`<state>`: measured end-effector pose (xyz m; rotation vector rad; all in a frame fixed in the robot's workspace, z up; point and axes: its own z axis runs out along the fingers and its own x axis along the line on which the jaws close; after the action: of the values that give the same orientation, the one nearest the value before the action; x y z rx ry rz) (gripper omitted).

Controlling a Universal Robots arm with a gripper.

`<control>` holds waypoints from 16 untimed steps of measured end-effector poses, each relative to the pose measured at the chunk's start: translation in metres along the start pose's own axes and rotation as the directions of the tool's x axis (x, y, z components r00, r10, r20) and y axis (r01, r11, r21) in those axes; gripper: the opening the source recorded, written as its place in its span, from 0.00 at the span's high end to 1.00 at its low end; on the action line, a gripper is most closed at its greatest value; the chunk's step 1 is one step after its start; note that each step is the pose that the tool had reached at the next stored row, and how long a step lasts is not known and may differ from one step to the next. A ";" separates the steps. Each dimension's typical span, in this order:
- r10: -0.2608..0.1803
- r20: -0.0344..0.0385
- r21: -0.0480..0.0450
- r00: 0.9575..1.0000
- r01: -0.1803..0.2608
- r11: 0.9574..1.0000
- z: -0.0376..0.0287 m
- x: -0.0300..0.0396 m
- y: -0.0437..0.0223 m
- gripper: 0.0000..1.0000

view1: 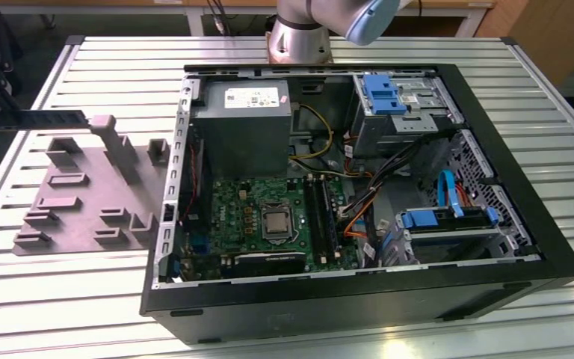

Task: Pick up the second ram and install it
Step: 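Pick up the second ram and move it above second insertion slot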

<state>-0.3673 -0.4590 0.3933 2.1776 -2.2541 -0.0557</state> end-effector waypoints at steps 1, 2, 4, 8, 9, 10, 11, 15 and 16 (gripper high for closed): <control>0.000 0.000 0.000 1.000 0.000 1.000 0.0000 0.0000 -0.0011 0.86; 0.000 0.000 0.000 1.000 0.000 1.000 -0.0001 -0.0001 -0.0024 0.86; 0.000 0.000 0.000 1.000 0.000 1.000 -0.0001 -0.0002 -0.0054 0.86; 0.000 0.000 0.000 1.000 0.000 1.000 -0.0003 -0.0004 -0.0108 0.86; 0.000 0.000 0.000 1.000 0.000 1.000 -0.0003 -0.0004 -0.0120 0.86; 0.000 0.000 0.000 1.000 0.000 1.000 -0.0003 -0.0005 -0.0132 0.86; 0.000 0.000 0.000 1.000 0.000 1.000 -0.0004 -0.0005 -0.0143 0.86; 0.000 0.000 0.000 1.000 0.000 1.000 -0.0005 -0.0006 -0.0185 0.86; 0.000 0.000 0.000 1.000 0.000 1.000 -0.0006 -0.0007 -0.0195 0.86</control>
<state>-0.3478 -0.4590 0.3933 2.1777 -2.2541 -0.0557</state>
